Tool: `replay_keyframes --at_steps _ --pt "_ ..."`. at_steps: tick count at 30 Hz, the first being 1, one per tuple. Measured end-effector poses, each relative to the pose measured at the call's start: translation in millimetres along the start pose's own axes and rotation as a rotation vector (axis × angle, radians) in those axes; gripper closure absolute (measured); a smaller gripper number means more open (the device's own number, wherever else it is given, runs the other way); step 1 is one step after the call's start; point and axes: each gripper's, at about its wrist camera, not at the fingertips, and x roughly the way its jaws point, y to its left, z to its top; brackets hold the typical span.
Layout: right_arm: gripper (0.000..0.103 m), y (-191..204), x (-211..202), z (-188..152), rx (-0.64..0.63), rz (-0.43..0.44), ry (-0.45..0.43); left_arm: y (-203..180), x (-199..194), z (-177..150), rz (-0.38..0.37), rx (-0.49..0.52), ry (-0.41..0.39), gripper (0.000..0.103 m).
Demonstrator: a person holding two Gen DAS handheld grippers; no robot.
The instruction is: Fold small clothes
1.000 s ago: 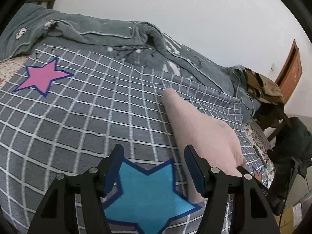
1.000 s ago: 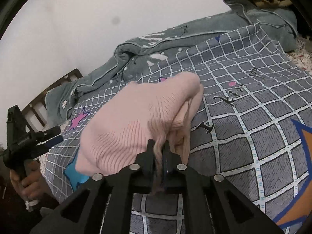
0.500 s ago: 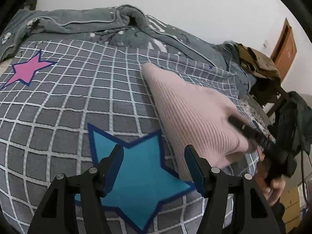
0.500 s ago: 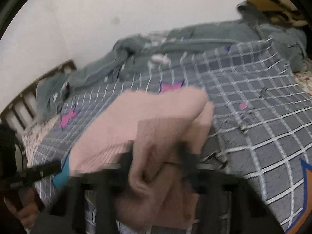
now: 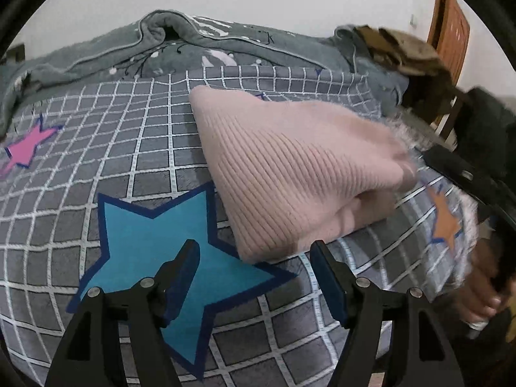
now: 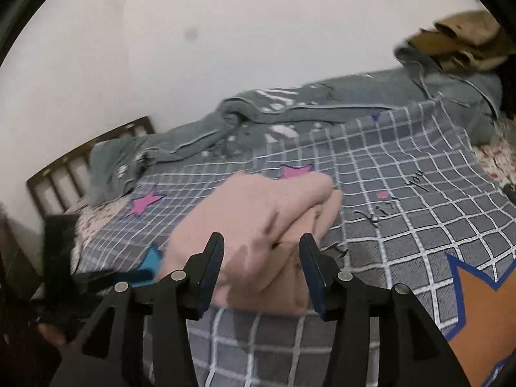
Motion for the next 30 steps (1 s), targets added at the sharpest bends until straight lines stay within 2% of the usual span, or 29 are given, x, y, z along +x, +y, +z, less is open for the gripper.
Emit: replay_keyframes --at_steps 4,7,8,9,10,11,12,13,15,17,19,21,22,24,26,28,30 --pt "0.053 16 9 -15 -0.116 -0.036 0.035 -9 5 0 0.025 0.023 0.006 0.034" --pt "0.054 19 25 -22 -0.112 -0.023 0.066 -16 10 4 0.061 0.046 0.003 0.034" --pt "0.057 20 30 -22 -0.107 -0.021 0.066 -17 10 6 0.078 0.049 -0.012 0.039" --pt "0.066 21 32 -23 -0.103 -0.023 0.065 -17 8 7 0.078 0.045 -0.024 0.043" --pt "0.071 22 34 -23 -0.096 -0.020 0.057 -14 7 9 0.057 0.032 -0.033 0.060" --pt "0.086 22 32 -23 -0.090 -0.005 0.043 -11 5 11 0.034 0.013 -0.037 0.070" --pt "0.095 23 28 -24 -0.094 0.007 0.023 -7 3 12 0.028 -0.006 -0.045 0.073" --pt "0.095 21 22 -23 -0.095 0.010 -0.009 -4 1 13 0.017 -0.018 -0.052 0.079" --pt "0.097 14 11 -20 -0.080 0.011 -0.044 4 -3 12 -0.020 -0.041 -0.062 0.082" --pt "0.097 -5 6 -23 -0.014 0.035 -0.019 9 -5 12 -0.053 -0.062 -0.062 0.083" --pt "0.097 -13 9 -28 0.012 0.031 0.024 7 -3 10 -0.044 -0.057 -0.052 0.083" --pt "0.097 -7 16 -34 -0.034 0.006 0.068 2 0 8 -0.019 -0.032 -0.049 0.082" --pt "0.096 -2 19 -37 -0.068 -0.017 0.086 1 1 7 -0.012 -0.025 -0.043 0.078" --pt "0.095 1 21 -39 -0.076 -0.004 0.107 3 -2 4 -0.022 -0.024 -0.034 0.077" --pt "0.093 1 17 -36 -0.065 0.034 0.095 9 -7 0 -0.039 -0.027 -0.020 0.071" --pt "0.083 3 10 -29 -0.062 0.072 0.068 17 -13 -3 -0.036 -0.040 -0.025 0.067" --pt "0.059 6 3 -19 -0.063 0.093 0.019 28 -19 -6 -0.042 -0.058 -0.036 0.067"
